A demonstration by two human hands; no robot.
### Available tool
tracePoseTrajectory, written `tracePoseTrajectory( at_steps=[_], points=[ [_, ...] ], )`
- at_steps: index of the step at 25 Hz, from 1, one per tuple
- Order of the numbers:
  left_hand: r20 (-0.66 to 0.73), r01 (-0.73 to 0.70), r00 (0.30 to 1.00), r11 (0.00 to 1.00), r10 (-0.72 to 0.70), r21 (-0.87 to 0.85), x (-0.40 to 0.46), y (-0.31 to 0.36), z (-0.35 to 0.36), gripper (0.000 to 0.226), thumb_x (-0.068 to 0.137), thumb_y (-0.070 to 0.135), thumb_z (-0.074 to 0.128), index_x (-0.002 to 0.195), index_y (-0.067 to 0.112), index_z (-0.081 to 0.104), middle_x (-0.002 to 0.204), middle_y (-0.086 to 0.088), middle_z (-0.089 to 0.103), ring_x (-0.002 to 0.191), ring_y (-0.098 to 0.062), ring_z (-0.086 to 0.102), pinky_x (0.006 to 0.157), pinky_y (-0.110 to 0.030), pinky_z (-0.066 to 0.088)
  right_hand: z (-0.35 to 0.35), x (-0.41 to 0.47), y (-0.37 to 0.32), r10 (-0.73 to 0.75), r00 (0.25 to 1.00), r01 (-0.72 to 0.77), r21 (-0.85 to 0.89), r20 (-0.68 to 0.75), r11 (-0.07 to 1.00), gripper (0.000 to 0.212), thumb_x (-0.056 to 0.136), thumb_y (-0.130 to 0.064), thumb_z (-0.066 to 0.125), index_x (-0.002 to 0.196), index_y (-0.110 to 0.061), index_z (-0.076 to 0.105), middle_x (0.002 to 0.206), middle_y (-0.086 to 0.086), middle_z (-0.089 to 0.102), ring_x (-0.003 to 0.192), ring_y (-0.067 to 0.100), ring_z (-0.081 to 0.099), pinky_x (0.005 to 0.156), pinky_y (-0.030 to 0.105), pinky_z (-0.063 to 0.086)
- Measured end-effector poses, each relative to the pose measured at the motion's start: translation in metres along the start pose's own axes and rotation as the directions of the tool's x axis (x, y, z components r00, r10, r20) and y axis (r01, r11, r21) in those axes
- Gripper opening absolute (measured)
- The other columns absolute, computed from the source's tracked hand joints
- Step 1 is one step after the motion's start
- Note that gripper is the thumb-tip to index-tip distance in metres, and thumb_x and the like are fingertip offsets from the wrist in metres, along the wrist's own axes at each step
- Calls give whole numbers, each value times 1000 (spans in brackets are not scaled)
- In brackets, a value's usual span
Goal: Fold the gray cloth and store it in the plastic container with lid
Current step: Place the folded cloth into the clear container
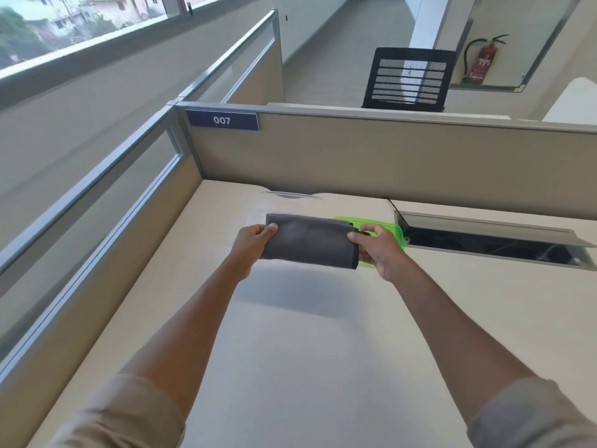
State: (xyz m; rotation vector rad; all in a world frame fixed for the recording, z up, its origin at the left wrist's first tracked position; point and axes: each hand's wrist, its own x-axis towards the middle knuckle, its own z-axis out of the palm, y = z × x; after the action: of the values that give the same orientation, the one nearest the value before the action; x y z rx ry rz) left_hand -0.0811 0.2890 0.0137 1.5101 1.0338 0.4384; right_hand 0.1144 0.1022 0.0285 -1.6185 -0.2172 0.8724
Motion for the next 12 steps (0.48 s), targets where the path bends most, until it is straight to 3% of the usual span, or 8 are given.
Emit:
tracePoseTrajectory(
  at_steps=[2, 6, 9, 12],
  points=[
    [-18, -28, 999, 998, 29, 57, 24, 10, -13, 42, 98, 34, 57, 102, -7, 65, 90, -13, 63, 82, -24, 57, 72, -39, 51, 17, 20, -17, -49, 998, 51, -51, 25, 997, 39, 85, -7, 72, 120, -10, 56, 96, 4, 61, 71, 16, 59, 58, 26, 52],
    [-74, -64, 994, 968, 84, 245, 75, 24, -28, 33, 97, 33, 55, 123, 13, 60, 107, -9, 67, 98, -27, 64, 85, -41, 57, 47, 65, -38, -122, 991, 131, -196, 56, 972, 24, 85, -4, 70, 108, -10, 64, 105, 11, 67, 86, 20, 63, 72, 33, 59],
    [-112, -67, 985, 888, 132, 456, 110, 33, -29, 36, 94, 31, 52, 127, 18, 57, 108, -9, 68, 97, -30, 63, 80, -37, 54, 63, 97, -41, -149, 988, 157, -304, 50, 940, 16, 84, -6, 69, 100, -11, 69, 108, 17, 72, 92, 26, 67, 85, 44, 59],
    [-121, -63, 976, 766, 181, 640, 137, 32, -27, 34, 92, 33, 48, 123, 21, 54, 108, -13, 66, 91, -34, 60, 73, -37, 49, 75, 120, -41, -226, 974, 207, -526, 29, 825, 17, 82, -17, 71, 99, -14, 73, 90, 6, 74, 88, 24, 67, 77, 34, 56]
  ],
)
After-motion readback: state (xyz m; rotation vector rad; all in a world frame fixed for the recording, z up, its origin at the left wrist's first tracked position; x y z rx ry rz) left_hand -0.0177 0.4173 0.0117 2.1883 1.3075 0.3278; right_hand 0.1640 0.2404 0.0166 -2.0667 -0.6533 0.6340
